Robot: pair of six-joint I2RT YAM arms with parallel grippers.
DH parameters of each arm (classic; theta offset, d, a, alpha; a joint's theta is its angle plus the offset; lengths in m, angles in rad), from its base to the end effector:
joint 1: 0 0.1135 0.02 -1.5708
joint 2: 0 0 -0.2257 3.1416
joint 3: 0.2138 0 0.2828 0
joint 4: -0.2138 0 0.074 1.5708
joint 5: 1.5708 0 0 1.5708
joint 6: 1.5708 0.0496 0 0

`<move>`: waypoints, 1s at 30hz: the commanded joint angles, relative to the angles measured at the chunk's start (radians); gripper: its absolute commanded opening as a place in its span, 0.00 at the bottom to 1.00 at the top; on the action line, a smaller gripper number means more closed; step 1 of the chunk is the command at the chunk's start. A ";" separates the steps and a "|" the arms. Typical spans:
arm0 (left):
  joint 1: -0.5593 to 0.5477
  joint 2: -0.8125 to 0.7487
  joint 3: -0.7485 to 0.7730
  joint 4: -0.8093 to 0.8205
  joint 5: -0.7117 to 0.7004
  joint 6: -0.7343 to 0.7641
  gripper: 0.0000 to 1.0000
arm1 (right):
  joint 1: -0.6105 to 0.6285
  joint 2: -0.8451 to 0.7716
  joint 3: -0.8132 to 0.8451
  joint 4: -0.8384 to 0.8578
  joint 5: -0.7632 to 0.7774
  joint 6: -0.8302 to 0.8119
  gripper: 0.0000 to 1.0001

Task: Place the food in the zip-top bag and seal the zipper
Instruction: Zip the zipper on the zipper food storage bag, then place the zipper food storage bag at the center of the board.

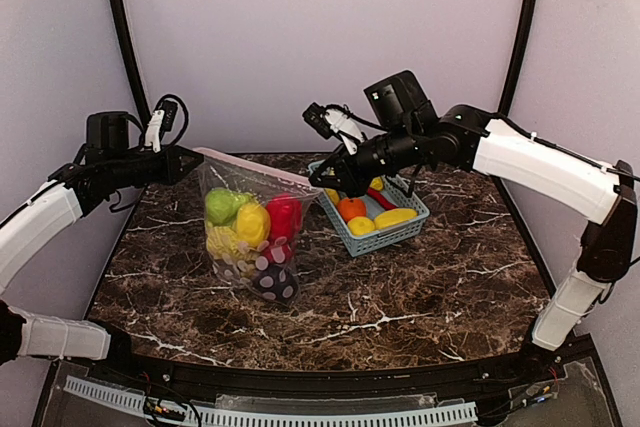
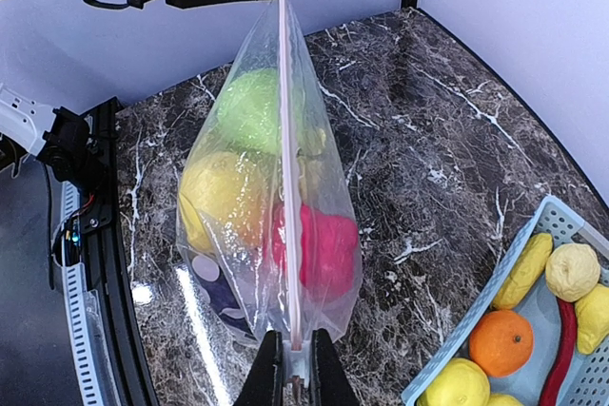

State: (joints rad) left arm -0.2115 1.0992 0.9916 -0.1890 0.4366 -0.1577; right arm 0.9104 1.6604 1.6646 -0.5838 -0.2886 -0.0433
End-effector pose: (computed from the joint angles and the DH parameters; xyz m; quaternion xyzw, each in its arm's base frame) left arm 0.3011 -0.0861 0.3098 0.1499 0.7810 -0.2777 0.5389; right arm 0.2453 0.3388 0.3329 -0.4603 0.7420 0.3125 0.3739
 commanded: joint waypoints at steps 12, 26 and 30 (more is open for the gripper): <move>0.055 0.010 -0.001 0.055 0.044 -0.020 0.01 | -0.025 -0.002 -0.010 -0.022 0.043 0.070 0.00; 0.055 -0.028 -0.025 0.094 0.069 -0.038 0.90 | -0.029 0.055 0.031 0.087 0.146 0.172 0.75; 0.055 -0.015 -0.017 0.079 0.063 -0.043 0.93 | -0.047 0.032 0.003 0.102 0.201 0.208 0.95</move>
State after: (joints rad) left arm -0.1596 1.0912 0.9806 -0.1177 0.5114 -0.1955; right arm 0.8867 1.7390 1.6848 -0.5377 -0.1558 0.1272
